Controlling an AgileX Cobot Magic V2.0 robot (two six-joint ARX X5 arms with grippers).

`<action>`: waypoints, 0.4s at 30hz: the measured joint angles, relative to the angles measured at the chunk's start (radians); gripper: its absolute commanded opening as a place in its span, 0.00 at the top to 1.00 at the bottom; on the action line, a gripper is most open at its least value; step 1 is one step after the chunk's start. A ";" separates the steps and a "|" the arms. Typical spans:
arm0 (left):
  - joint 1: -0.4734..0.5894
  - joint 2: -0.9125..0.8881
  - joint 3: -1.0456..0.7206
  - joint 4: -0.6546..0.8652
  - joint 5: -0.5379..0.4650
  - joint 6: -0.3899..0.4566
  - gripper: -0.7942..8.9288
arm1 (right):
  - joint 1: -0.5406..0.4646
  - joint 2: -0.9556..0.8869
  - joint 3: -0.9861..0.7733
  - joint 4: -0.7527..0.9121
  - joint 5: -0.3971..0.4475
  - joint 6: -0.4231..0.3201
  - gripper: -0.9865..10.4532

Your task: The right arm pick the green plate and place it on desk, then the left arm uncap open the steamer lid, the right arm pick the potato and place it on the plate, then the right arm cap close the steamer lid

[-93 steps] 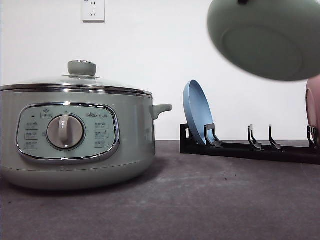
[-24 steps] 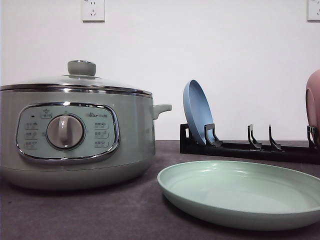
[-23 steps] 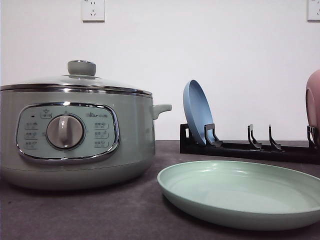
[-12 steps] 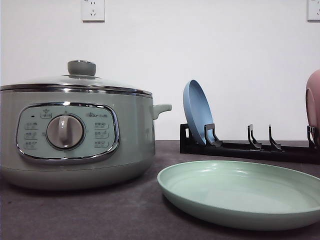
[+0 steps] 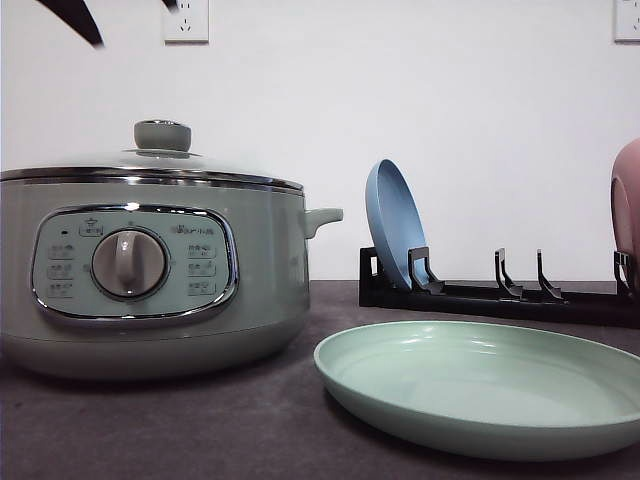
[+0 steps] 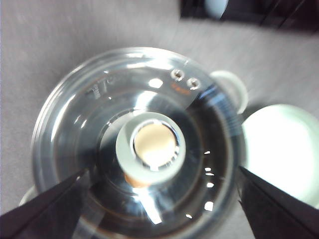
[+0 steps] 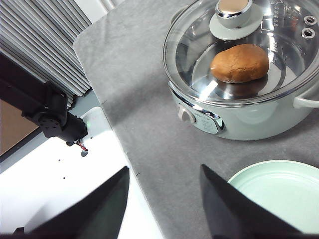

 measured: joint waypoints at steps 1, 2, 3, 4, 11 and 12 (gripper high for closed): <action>-0.011 0.035 0.011 0.000 -0.018 0.005 0.44 | 0.000 0.000 0.000 0.000 0.000 0.000 0.72; -0.020 0.063 0.014 0.000 -0.038 0.008 0.44 | 0.000 0.000 0.000 0.000 0.000 0.000 0.72; -0.028 0.087 0.014 -0.004 -0.057 0.011 0.44 | 0.000 0.000 0.000 0.000 0.000 0.000 0.72; -0.032 0.109 0.014 -0.005 -0.063 0.013 0.44 | 0.000 0.000 0.000 -0.001 0.000 0.000 0.72; -0.050 0.194 0.016 -0.005 -0.069 0.026 0.44 | 0.000 0.000 0.000 -0.003 0.000 0.000 0.72; -0.050 0.200 0.018 -0.005 -0.080 0.026 0.44 | 0.000 0.000 0.000 -0.003 0.000 0.000 0.72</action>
